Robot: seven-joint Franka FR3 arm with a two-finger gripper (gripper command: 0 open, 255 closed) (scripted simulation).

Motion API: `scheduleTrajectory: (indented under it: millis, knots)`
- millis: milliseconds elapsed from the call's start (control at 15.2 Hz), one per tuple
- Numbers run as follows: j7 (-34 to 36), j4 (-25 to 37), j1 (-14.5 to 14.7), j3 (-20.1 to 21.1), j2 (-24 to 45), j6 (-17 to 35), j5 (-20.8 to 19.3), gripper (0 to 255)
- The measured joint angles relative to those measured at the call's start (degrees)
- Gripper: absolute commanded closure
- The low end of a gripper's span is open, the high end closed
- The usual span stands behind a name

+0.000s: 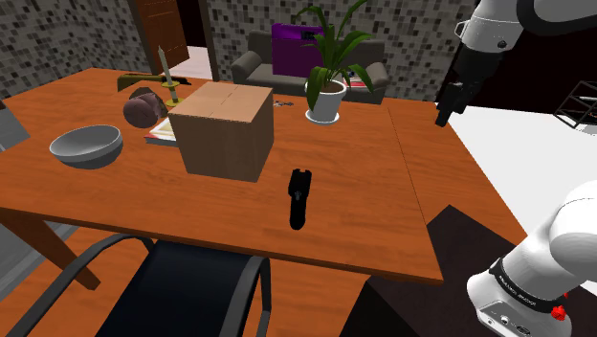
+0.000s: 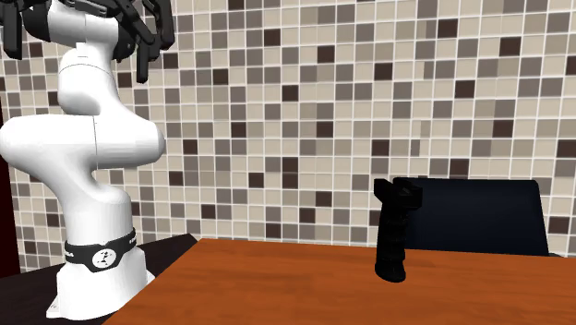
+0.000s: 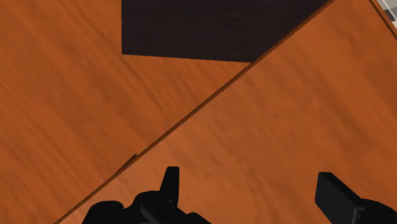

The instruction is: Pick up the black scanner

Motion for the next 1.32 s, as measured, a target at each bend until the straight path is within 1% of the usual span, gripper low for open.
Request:
scheduleTrajectory:
  millis: [66, 198, 594, 990, 1320]
  knots:
    - [0.0, 0.0, 0.0, 0.0, 0.0, 0.0, 0.0, 0]
    - [2.07, -0.19, 0.35, 1.41, 0.5, 0.57, 1.06, 0]
    - [12.87, 0.07, 2.08, 8.84, 4.82, 4.37, 6.13, 0]
    - [23.76, 2.65, 3.02, 16.26, 12.07, 9.2, 9.78, 0]
    - [33.23, 7.98, 2.83, 22.42, 20.9, 12.97, 10.46, 0]
